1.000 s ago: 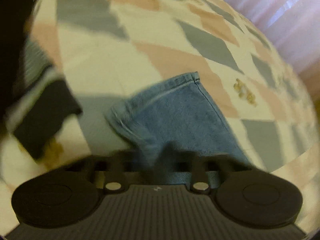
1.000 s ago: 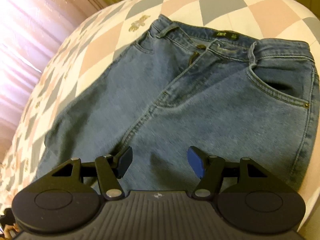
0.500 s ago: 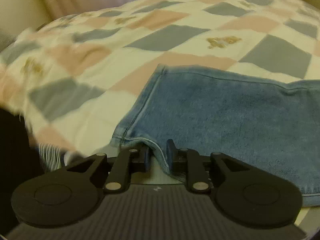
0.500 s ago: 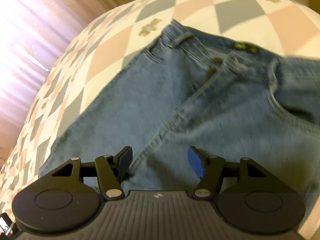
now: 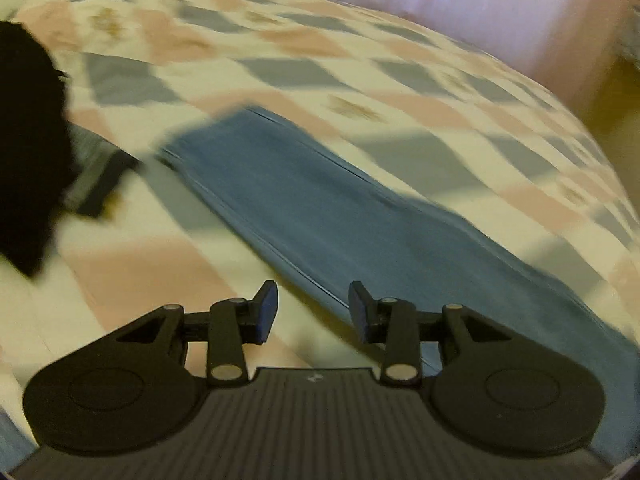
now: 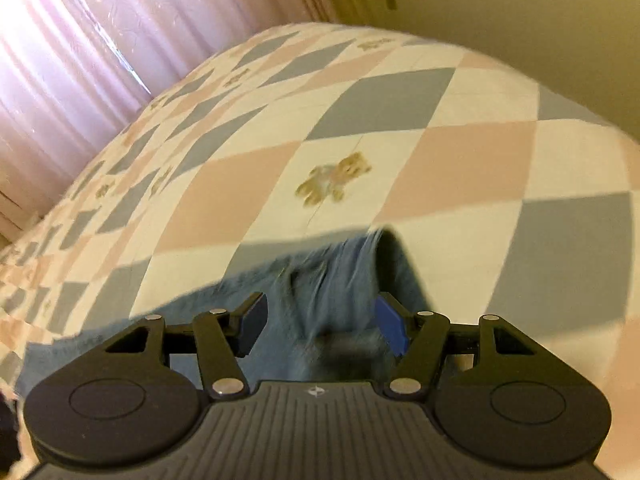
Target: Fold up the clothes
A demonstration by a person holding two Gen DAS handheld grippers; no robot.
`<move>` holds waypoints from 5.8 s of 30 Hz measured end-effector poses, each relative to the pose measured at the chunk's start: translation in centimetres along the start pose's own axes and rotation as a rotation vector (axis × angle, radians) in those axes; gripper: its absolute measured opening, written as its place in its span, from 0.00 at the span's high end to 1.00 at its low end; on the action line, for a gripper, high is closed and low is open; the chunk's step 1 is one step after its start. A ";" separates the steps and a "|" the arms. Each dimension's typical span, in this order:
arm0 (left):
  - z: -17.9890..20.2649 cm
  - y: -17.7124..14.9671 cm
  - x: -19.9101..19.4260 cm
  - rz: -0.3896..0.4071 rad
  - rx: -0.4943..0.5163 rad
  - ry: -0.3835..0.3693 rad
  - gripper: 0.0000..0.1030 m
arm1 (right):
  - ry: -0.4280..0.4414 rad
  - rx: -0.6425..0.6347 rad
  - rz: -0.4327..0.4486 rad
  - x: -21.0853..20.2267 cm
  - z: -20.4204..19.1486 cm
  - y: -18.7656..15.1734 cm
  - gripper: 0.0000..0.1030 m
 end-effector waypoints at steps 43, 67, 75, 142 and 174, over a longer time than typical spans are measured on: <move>22.8 -17.8 -1.6 -0.130 -0.104 -0.131 0.58 | 0.172 -0.108 -0.252 12.5 6.6 5.6 0.60; 37.2 -23.7 -5.8 -0.215 0.352 -0.416 0.58 | 0.554 -0.376 -0.627 1.0 9.1 -5.8 0.87; 41.6 -26.5 -4.9 -0.250 0.519 -0.465 0.59 | 0.559 -0.246 -0.514 2.0 10.5 -5.6 0.58; 42.3 -27.2 -1.9 -0.242 0.356 -0.482 0.48 | 0.572 -0.475 -0.480 -0.3 5.3 -2.5 0.88; 23.2 -14.3 -0.6 -0.154 0.044 -0.121 0.47 | 0.366 0.153 -0.303 13.3 9.5 5.3 0.87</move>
Point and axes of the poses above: each gripper's, at about its wrist camera, not at the fingertips, and x roughly the way its jaws point, z to its right, y to its top, the point moved 5 cm from there along x, roughly the way its jaws point, and after that the axes turned 3 degrees about z, right-handed, at the moved point
